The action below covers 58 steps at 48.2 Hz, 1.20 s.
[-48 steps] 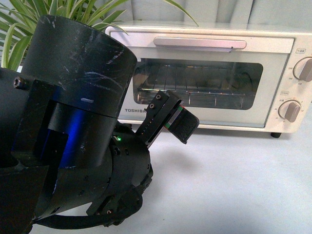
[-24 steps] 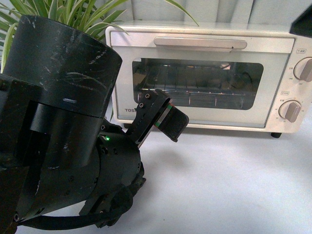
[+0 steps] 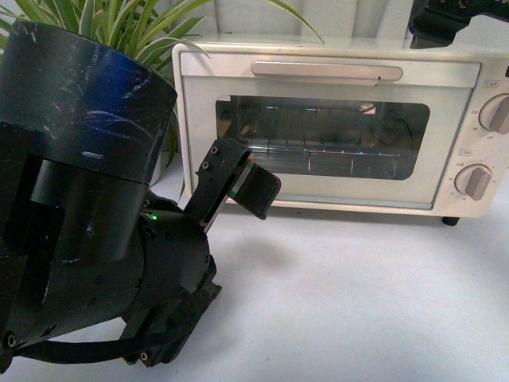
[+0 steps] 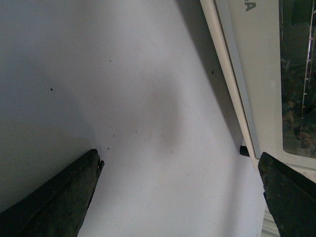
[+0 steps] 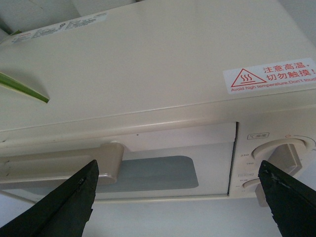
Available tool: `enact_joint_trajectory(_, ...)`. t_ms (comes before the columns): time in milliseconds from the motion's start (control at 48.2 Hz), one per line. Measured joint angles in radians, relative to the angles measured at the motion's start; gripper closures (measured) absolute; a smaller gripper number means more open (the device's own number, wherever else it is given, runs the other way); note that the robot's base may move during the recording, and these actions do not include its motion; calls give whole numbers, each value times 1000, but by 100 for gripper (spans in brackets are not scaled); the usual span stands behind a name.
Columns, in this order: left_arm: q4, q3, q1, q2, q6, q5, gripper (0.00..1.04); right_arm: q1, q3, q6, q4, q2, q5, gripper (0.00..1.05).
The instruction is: Open oven
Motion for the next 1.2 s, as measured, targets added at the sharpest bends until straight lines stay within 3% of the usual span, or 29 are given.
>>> enact_joint_trajectory(726,5,-4,18,-5,-42,-13,7,43,137,11,-76,142,42,9)
enact_joint_trajectory(1203,5,-9,21,-6,-45,-20,7,58,34,-38,-60,68,-24,9)
